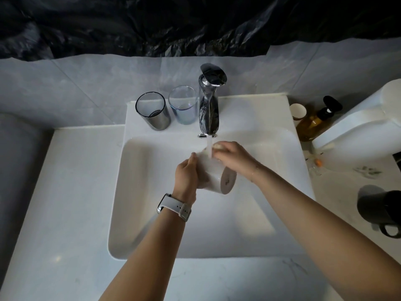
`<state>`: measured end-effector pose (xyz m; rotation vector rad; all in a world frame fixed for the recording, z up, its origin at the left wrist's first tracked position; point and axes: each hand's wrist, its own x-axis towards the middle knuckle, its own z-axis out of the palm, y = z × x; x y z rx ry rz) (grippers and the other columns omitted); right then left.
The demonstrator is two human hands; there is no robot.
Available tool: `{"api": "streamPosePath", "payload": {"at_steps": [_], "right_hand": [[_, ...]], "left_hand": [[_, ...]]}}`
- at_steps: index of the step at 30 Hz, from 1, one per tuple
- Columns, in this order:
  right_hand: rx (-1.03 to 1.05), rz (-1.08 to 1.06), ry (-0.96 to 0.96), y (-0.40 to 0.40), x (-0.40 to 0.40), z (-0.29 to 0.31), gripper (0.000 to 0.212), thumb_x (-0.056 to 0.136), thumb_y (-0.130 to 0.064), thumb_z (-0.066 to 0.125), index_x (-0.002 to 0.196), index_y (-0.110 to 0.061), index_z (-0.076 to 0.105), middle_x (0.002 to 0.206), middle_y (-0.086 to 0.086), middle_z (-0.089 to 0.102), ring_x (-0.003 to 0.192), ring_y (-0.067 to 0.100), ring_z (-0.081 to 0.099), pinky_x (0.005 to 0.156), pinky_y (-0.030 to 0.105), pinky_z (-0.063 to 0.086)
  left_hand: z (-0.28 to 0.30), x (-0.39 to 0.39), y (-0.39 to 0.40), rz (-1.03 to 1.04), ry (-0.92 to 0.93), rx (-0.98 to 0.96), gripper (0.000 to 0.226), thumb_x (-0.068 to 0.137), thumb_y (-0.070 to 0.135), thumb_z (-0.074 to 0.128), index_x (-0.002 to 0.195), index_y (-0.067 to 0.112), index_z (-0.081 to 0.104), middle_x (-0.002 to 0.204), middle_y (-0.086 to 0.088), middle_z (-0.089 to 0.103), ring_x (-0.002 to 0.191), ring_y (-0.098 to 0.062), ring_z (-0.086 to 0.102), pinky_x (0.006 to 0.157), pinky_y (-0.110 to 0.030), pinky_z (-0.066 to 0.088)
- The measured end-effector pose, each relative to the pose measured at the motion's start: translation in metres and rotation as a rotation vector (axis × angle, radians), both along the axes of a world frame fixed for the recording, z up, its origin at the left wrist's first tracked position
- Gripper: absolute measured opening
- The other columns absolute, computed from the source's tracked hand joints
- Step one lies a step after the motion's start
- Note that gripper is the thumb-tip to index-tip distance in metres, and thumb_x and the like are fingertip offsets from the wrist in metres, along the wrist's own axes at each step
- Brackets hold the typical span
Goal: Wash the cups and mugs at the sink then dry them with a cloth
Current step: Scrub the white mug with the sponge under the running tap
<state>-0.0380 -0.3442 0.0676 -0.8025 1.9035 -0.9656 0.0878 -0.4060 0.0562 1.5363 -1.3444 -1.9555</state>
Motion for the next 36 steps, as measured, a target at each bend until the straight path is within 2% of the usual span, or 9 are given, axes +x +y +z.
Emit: {"api": "streamPosePath", "payload": {"at_steps": [5, 9, 12, 18, 21, 25, 29, 32, 36], "right_hand": [[-0.314, -0.266, -0.214, 0.041, -0.009, 0.009, 0.015, 0.093, -0.015, 0.059, 0.102, -0.006, 0.068, 0.079, -0.007, 0.066, 0.072, 0.001, 0.057, 0.077, 0.022, 0.051], [-0.497, -0.279, 0.127, 0.048, 0.005, 0.006, 0.019, 0.089, -0.018, 0.062, 0.104, -0.007, 0.059, 0.115, 0.0, 0.065, 0.11, 0.005, 0.06, 0.096, 0.022, 0.045], [-0.566, -0.172, 0.393, 0.044, 0.015, 0.006, 0.014, 0.087, -0.015, 0.064, 0.097, -0.006, 0.068, 0.12, 0.002, 0.063, 0.122, 0.009, 0.054, 0.102, 0.023, 0.041], [-0.412, 0.077, 0.514, 0.027, 0.015, 0.005, 0.024, 0.091, -0.02, 0.061, 0.114, -0.014, 0.067, 0.128, 0.0, 0.063, 0.125, 0.015, 0.054, 0.099, 0.024, 0.044], [-0.357, 0.004, 0.435, 0.032, 0.009, -0.004, 0.027, 0.091, -0.02, 0.059, 0.117, -0.016, 0.067, 0.131, -0.004, 0.06, 0.132, 0.011, 0.046, 0.106, 0.031, 0.042], [-0.418, 0.15, 0.415, 0.036, 0.032, -0.001, 0.028, 0.092, -0.023, 0.057, 0.118, -0.018, 0.066, 0.131, -0.006, 0.061, 0.13, 0.009, 0.048, 0.104, 0.026, 0.042], [-0.287, 0.053, 0.454, 0.022, 0.009, 0.0, 0.03, 0.091, -0.025, 0.054, 0.115, -0.012, 0.066, 0.129, -0.002, 0.063, 0.12, 0.021, 0.057, 0.111, 0.029, 0.033], [-0.381, 0.121, 0.444, 0.037, 0.025, 0.002, 0.033, 0.092, -0.024, 0.049, 0.117, -0.011, 0.066, 0.13, -0.002, 0.062, 0.128, 0.015, 0.052, 0.114, 0.02, 0.025], [-0.394, 0.169, 0.376, 0.014, 0.028, 0.005, 0.028, 0.092, -0.026, 0.053, 0.114, -0.015, 0.067, 0.127, -0.004, 0.064, 0.12, 0.012, 0.057, 0.116, 0.026, 0.025]], "left_hand": [[0.014, 0.003, -0.011, 0.11, 0.136, 0.333, 0.036, 0.102, 0.038, 0.045, 0.084, 0.014, 0.063, 0.068, -0.003, 0.067, 0.057, -0.015, 0.065, 0.048, -0.027, 0.052], [0.022, -0.001, -0.002, 0.143, 0.202, 0.535, 0.063, 0.102, 0.042, 0.043, 0.048, 0.016, 0.06, 0.032, 0.003, 0.048, 0.028, -0.008, 0.048, 0.041, -0.018, 0.05], [0.021, -0.006, 0.006, 0.203, 0.165, 0.575, 0.04, 0.101, 0.04, 0.047, 0.068, 0.018, 0.052, 0.033, 0.004, 0.047, 0.029, -0.007, 0.048, 0.043, -0.018, 0.051], [0.004, -0.005, 0.013, 0.257, 0.106, 0.585, 0.029, 0.097, 0.043, 0.054, 0.108, 0.017, 0.062, 0.096, -0.003, 0.067, 0.09, -0.02, 0.062, 0.078, -0.038, 0.053], [0.002, -0.003, 0.013, 0.313, 0.054, 0.593, 0.032, 0.094, 0.047, 0.056, 0.098, 0.016, 0.057, 0.092, -0.004, 0.064, 0.083, -0.021, 0.058, 0.074, -0.04, 0.049], [-0.004, -0.001, 0.013, 0.366, 0.079, 0.633, 0.048, 0.095, 0.05, 0.054, 0.126, 0.013, 0.056, 0.111, -0.007, 0.067, 0.089, -0.022, 0.063, 0.078, -0.041, 0.051], [-0.008, -0.001, 0.014, 0.357, 0.091, 0.637, 0.032, 0.095, 0.046, 0.055, 0.101, 0.015, 0.057, 0.091, -0.004, 0.066, 0.083, -0.021, 0.06, 0.088, -0.042, 0.048], [-0.008, 0.001, 0.01, 0.37, 0.106, 0.647, 0.031, 0.097, 0.044, 0.053, 0.111, 0.016, 0.057, 0.09, -0.005, 0.069, 0.082, -0.02, 0.065, 0.072, -0.036, 0.052], [-0.006, -0.003, 0.013, 0.393, 0.212, 0.729, 0.038, 0.101, 0.039, 0.047, 0.135, 0.023, 0.052, 0.129, -0.009, 0.064, 0.126, -0.017, 0.056, 0.089, -0.029, 0.052]]}}
